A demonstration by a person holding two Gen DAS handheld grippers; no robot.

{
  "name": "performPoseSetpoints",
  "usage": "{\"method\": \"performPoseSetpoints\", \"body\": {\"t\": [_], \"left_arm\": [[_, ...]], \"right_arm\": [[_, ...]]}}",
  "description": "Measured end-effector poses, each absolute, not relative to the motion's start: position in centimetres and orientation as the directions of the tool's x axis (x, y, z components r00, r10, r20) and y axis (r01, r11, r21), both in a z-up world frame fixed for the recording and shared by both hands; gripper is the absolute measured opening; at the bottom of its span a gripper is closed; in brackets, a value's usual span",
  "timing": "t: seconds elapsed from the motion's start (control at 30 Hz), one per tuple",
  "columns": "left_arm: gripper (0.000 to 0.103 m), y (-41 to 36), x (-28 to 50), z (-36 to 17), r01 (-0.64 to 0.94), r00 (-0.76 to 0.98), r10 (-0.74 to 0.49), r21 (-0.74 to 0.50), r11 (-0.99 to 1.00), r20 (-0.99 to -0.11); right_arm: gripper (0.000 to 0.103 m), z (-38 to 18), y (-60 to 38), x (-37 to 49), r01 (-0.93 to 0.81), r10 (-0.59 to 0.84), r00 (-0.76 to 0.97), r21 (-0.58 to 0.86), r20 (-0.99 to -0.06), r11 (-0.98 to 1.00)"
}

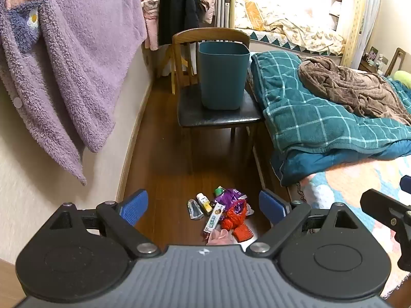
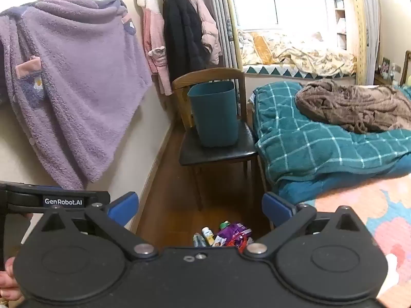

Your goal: Collect trash

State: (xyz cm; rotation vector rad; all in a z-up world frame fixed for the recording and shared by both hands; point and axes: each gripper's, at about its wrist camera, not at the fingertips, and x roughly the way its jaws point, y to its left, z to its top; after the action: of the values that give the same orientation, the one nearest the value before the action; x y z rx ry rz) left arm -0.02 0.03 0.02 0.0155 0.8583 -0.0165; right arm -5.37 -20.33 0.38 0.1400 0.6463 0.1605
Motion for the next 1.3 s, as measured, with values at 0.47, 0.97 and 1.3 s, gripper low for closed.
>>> {"method": "performPoseSetpoints", "body": {"t": [0.47, 0.97, 1.3], "left_arm": [[0.094, -0.3, -0.2, 0.4, 0.027, 0.659, -0.012, 0.007, 1.000, -0.752], [0.094, 0.1, -0.4, 0.6, 0.055, 0.665, -0.041, -0.007, 0.998, -0.745], [0.094, 0.1, -0.4, 0.4, 0.051, 0.659, -0.044, -0.014, 0.999, -0.751]], "right_arm": [[0.103, -0.3, -20.1, -3.9, -0.070, 0.122, 0.799, 0.110, -0.589, 0.991], [0.103, -1.4, -19.8, -3.0, -0.044, 0.113, 0.771, 0.125, -0.627, 0.991], [0.103, -1.3, -19.6, -3.0, -0.043, 0.110, 0.770, 0.120, -0.629, 0.992]]}}
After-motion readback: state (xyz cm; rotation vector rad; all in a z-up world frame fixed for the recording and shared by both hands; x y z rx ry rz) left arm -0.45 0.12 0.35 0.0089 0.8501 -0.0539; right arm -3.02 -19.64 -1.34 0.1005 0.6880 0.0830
